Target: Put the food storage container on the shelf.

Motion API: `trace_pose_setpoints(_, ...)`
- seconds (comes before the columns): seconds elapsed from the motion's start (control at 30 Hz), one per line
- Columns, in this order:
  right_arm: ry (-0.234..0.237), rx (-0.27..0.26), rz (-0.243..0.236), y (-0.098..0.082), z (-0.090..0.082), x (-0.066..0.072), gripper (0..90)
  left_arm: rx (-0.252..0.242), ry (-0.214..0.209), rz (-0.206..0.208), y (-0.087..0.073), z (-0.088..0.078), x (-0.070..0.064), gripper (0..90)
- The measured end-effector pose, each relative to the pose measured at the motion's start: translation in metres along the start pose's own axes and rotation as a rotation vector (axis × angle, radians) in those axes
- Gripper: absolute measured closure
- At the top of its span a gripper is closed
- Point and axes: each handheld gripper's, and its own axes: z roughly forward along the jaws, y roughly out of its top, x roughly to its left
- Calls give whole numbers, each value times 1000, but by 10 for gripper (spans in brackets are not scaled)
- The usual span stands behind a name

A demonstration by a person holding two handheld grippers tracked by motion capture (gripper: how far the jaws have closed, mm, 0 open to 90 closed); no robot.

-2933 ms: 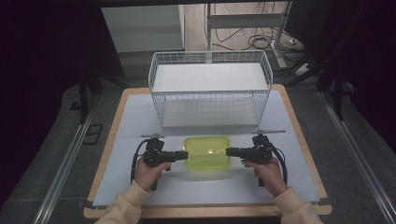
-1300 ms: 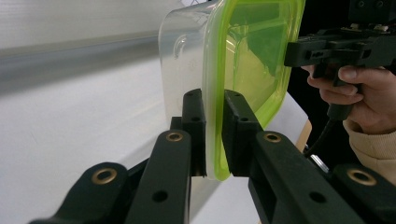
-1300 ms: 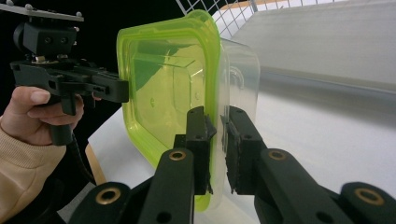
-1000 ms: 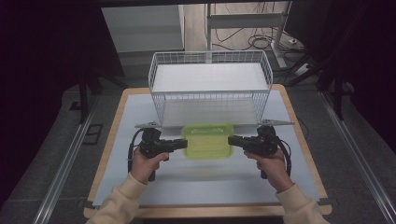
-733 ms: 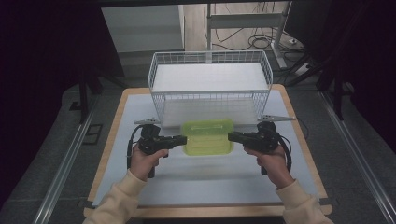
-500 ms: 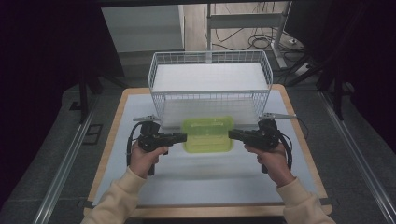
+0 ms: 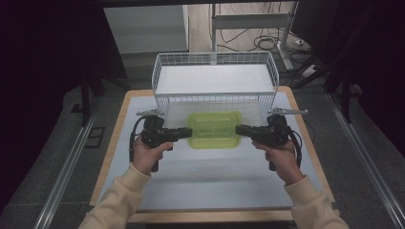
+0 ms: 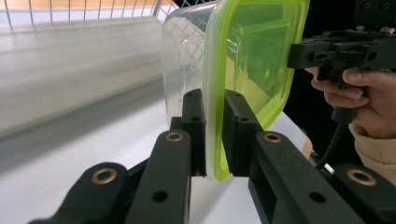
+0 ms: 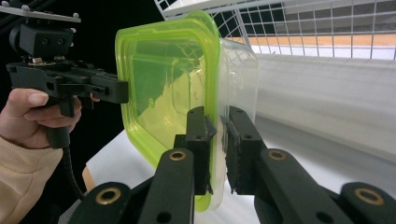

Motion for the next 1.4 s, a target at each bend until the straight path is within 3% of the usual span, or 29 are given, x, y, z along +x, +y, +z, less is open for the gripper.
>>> trace_pose_setpoints(0.4,-2,-6,-6,17,0,1,809,-10,3,10,17,-4,1,808)
trace_pose_setpoints(0.77,-5,-18,-35,44,-1,3,809,-30,14,18,41,-9,-2,808)
trace_pose_setpoints(1.4,-13,-45,-8,69,-2,-6,808,-33,18,38,73,-5,-2,810)
